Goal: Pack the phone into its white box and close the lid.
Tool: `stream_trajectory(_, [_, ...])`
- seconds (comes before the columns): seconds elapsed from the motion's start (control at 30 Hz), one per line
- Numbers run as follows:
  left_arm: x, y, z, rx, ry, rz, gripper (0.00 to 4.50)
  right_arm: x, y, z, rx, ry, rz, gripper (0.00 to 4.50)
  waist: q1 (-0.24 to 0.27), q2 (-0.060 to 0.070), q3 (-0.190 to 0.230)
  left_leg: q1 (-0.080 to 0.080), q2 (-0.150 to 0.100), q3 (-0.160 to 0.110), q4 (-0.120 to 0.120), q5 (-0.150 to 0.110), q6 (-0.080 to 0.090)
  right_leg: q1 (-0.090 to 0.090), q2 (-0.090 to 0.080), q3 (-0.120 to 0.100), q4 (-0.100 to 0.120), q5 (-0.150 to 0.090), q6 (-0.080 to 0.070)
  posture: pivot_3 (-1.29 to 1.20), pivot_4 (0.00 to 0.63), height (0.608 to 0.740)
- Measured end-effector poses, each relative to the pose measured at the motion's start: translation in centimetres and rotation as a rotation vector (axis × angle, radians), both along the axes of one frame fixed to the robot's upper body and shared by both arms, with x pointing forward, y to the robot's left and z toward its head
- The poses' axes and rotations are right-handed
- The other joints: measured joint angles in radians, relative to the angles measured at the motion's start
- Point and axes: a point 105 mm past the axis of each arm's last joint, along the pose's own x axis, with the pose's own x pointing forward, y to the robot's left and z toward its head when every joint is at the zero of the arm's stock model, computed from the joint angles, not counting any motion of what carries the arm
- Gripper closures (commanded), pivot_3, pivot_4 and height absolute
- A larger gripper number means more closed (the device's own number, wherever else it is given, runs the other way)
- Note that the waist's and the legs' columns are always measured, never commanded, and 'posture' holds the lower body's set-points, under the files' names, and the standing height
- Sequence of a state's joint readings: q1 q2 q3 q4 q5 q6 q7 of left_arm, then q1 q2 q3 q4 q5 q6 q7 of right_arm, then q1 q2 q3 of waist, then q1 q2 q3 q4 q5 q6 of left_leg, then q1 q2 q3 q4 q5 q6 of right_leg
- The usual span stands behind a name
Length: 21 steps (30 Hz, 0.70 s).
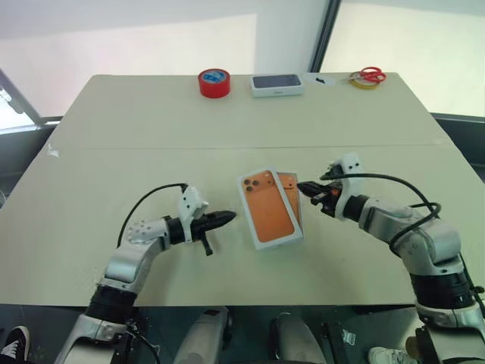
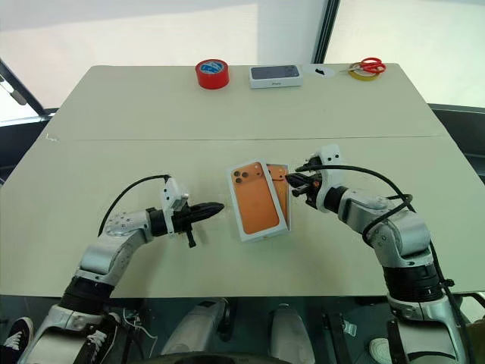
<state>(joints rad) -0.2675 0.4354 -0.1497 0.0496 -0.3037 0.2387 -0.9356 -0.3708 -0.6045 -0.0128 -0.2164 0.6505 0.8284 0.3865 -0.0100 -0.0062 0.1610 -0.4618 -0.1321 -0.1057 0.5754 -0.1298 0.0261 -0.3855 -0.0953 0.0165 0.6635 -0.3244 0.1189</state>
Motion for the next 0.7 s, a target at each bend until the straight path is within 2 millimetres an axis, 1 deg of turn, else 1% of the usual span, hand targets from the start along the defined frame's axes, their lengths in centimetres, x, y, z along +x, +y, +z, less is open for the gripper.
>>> stream_trajectory(0.03, [-0.1, -0.3, -0.4, 0.015, -0.001, -0.008, 4.50, 0.0, 0.1, -0.1, -0.019, -0.012, 0.008, 4.42, 0.000, 0.000, 0.000, 0.000, 0.000, 0.000, 0.000, 0.000, 0.000, 0.000, 0.000, 0.000, 0.000, 0.000, 0.000, 0.00, 0.150, 0.740])
stream_trajectory(0.1, [0.0, -1.0, -0.4, 0.011, -0.008, -0.020, 4.50, 0.0, 0.2, -0.4, -0.057, -0.024, 0.025, 4.42, 0.004, 0.000, 0.000, 0.000, 0.000, 0.000, 0.000, -0.001, -0.001, 0.001, 0.000, 0.000, 0.000, 0.000, 0.000, 0.00, 0.150, 0.740])
stream_trajectory(0.2, [0.5, -2.9, -0.2, -0.014, -0.003, -0.035, 4.50, -0.4, 0.7, -1.2, -0.099, -0.009, 0.073, 4.42, 0.016, 0.000, 0.000, 0.000, -0.001, 0.000, 0.001, -0.001, -0.001, 0.001, 0.000, 0.000, 0.000, 0.000, 0.000, 0.00, 0.150, 0.740])
stream_trajectory(0.27, [0.7, -3.7, -0.2, -0.018, -0.006, -0.045, 4.50, -0.7, 0.6, -1.7, -0.132, -0.006, 0.093, 4.42, 0.020, 0.000, 0.000, 0.000, -0.001, 0.000, 0.001, -0.001, -0.001, 0.001, 0.000, 0.000, 0.000, 0.000, 0.000, 0.00, 0.150, 0.740])
stream_trajectory(0.4, [1.5, -4.6, 0.0, -0.051, 0.004, -0.029, 4.50, -0.8, -0.2, -2.3, -0.179, -0.005, 0.077, 4.42, 0.022, 0.000, 0.000, 0.000, -0.001, 0.000, 0.001, 0.000, 0.000, 0.001, 0.000, 0.000, 0.000, 0.000, 0.000, 0.00, 0.150, 0.740])
stream_trajectory(0.6, [3.1, -6.2, 0.4, -0.086, 0.006, -0.001, 4.50, -0.4, -1.3, -1.9, -0.177, -0.012, 0.020, 4.42, 0.022, -0.001, 0.000, 0.000, -0.001, 0.000, 0.002, 0.000, 0.001, 0.002, 0.000, -0.001, 0.000, 0.000, 0.001, 0.00, 0.150, 0.740])
stream_trajectory(0.7, [3.3, -6.4, 0.4, -0.090, 0.010, 0.003, 4.50, -0.2, -1.8, -2.2, -0.194, -0.006, -0.007, 4.42, 0.022, -0.001, 0.000, 0.000, -0.001, -0.001, 0.002, 0.000, 0.001, 0.002, 0.000, -0.001, 0.000, 0.000, 0.001, 0.00, 0.150, 0.740])
